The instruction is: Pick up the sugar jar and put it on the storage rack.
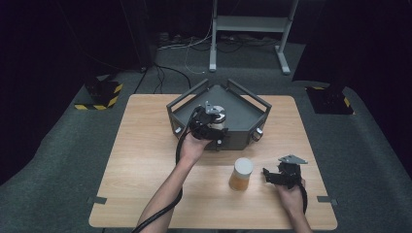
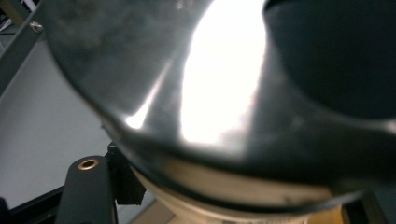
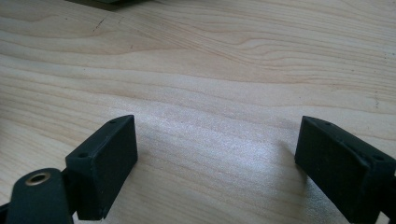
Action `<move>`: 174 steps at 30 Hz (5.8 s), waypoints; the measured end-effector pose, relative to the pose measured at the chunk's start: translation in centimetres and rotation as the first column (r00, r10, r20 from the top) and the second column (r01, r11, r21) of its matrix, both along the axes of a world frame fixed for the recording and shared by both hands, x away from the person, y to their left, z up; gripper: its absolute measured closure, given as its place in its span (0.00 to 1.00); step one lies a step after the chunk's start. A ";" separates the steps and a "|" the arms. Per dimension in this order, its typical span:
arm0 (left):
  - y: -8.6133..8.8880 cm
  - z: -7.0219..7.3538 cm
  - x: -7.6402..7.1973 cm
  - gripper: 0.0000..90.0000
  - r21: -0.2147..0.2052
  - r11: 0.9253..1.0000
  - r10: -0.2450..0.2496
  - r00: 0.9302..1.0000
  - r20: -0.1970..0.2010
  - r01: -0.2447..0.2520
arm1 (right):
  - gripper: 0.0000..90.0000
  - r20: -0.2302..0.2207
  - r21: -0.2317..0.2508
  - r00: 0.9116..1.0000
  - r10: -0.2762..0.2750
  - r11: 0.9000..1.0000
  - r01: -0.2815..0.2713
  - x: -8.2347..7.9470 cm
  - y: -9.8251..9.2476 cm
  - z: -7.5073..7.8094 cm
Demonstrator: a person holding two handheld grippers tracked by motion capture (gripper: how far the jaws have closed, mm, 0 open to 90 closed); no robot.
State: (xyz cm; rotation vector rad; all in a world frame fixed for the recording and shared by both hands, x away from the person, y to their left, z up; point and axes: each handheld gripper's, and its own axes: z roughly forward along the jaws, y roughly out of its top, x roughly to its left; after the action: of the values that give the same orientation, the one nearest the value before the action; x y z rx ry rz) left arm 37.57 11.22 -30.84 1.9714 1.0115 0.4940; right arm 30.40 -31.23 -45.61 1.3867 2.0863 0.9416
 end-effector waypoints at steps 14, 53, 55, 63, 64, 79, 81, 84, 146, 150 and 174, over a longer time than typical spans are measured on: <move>-0.8 0.3 2.5 0.35 0.005 0.997 0.075 0.997 -0.017 -0.075 | 0.14 0.001 0.002 1.000 0.000 1.000 0.000 0.0 0.0 0.0; -1.9 -2.6 3.9 0.35 -0.015 0.977 0.213 0.977 -0.002 -0.213 | 0.14 0.000 0.000 1.000 -0.001 1.000 0.001 0.0 0.0 0.0; -1.4 -1.5 4.4 0.35 0.041 0.984 0.172 0.984 -0.042 -0.171 | 0.14 0.000 0.000 1.000 -0.001 1.000 0.001 0.0 0.0 0.0; -1.5 -1.8 4.3 0.35 0.020 0.983 0.183 0.983 -0.034 -0.182 | 0.14 0.000 0.000 1.000 -0.001 1.000 0.001 0.0 0.0 0.0; -1.5 -1.8 4.3 0.35 0.020 0.983 0.183 0.983 -0.034 -0.182 | 0.14 0.000 0.000 1.000 -0.001 1.000 0.001 0.0 0.0 0.0; -1.4 -1.6 4.4 0.25 0.032 0.984 0.176 0.984 -0.039 -0.175 | 0.14 0.000 0.000 1.000 -0.001 1.000 0.001 0.0 0.0 0.0; -1.3 -1.5 4.5 0.23 0.035 0.984 0.176 0.984 -0.042 -0.174 | 0.14 0.000 0.000 1.000 -0.001 1.000 0.001 0.0 0.0 0.0; -1.2 -1.5 4.2 0.16 0.035 0.985 0.172 0.985 -0.032 -0.171 | 0.14 0.000 0.000 1.000 -0.001 1.000 0.001 0.0 0.0 0.0; 2.9 -3.6 -5.7 0.04 0.093 0.988 0.117 0.991 0.057 -0.122 | 0.14 0.001 -0.001 1.000 0.000 1.000 0.000 0.0 0.0 0.0; 3.1 -4.5 -5.9 0.04 0.095 0.989 0.111 0.993 0.040 -0.114 | 0.14 0.001 -0.001 1.000 0.000 1.000 0.000 0.0 0.0 0.0; 2.2 -9.1 -6.1 0.04 0.121 0.985 0.128 0.990 -0.056 -0.121 | 0.14 0.000 -0.002 1.000 -0.001 1.000 0.001 0.0 0.0 0.0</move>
State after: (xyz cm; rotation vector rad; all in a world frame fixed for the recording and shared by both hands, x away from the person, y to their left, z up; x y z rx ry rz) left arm 31.44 13.45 -39.91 2.0470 1.1750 0.5740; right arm 30.40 -31.19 -45.61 1.3860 2.0859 0.9391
